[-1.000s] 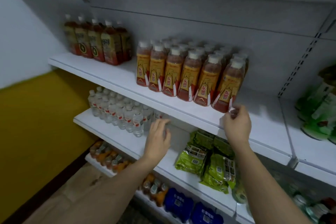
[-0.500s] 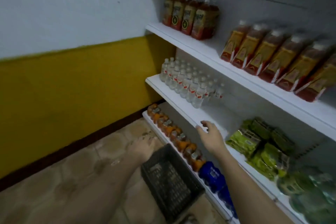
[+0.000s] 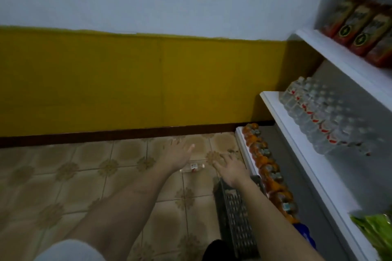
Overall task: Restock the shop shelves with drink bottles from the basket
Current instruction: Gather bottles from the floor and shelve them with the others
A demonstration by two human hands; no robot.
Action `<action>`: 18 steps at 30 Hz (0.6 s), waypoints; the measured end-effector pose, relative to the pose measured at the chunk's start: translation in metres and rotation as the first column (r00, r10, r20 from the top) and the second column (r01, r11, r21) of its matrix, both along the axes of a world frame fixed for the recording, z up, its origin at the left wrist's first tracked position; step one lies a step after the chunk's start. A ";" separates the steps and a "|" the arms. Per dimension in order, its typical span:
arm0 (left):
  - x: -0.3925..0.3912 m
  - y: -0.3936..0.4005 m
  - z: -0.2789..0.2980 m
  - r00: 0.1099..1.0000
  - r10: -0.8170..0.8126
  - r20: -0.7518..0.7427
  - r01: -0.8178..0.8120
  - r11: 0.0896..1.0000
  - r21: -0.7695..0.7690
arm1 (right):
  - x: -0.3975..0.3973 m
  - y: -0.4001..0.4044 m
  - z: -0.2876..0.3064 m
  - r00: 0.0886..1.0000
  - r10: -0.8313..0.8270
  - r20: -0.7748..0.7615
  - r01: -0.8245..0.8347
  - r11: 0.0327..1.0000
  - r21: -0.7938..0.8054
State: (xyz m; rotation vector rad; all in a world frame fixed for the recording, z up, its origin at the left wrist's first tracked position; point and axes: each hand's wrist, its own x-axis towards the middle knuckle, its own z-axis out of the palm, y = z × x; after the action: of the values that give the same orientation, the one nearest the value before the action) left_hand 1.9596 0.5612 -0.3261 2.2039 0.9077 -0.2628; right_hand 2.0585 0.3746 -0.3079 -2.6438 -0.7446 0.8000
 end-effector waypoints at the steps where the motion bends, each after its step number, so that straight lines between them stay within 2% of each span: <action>1: -0.001 0.005 -0.004 0.999 0.036 -0.011 -0.036 0.999 -0.006 | 0.001 0.009 -0.003 1.000 0.019 0.003 -0.019 1.000 -0.013; 4: 0.003 0.016 -0.010 0.993 -0.061 -0.105 0.075 0.988 0.136 | 0.011 0.033 -0.012 0.999 0.031 -0.041 -0.031 0.999 -0.009; 7: 0.028 0.027 -0.021 0.980 -0.114 -0.162 0.146 0.970 0.197 | 0.035 0.053 -0.028 0.995 0.051 -0.085 -0.051 0.999 0.002; 14: 0.147 0.069 -0.039 0.918 -0.204 -0.339 0.287 0.933 0.215 | 0.133 0.097 -0.078 0.980 -0.008 -0.201 0.009 1.000 0.003; 18: 0.205 0.085 -0.060 0.876 -0.253 -0.411 0.333 0.933 0.136 | 0.184 0.111 -0.102 0.963 -0.018 -0.267 0.001 0.998 -0.063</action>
State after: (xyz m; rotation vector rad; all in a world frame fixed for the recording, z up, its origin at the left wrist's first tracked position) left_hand 2.1648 0.6459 -0.3859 2.5323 0.8248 -0.8107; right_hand 2.2425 0.4853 -0.4098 -2.5173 -0.6432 1.1666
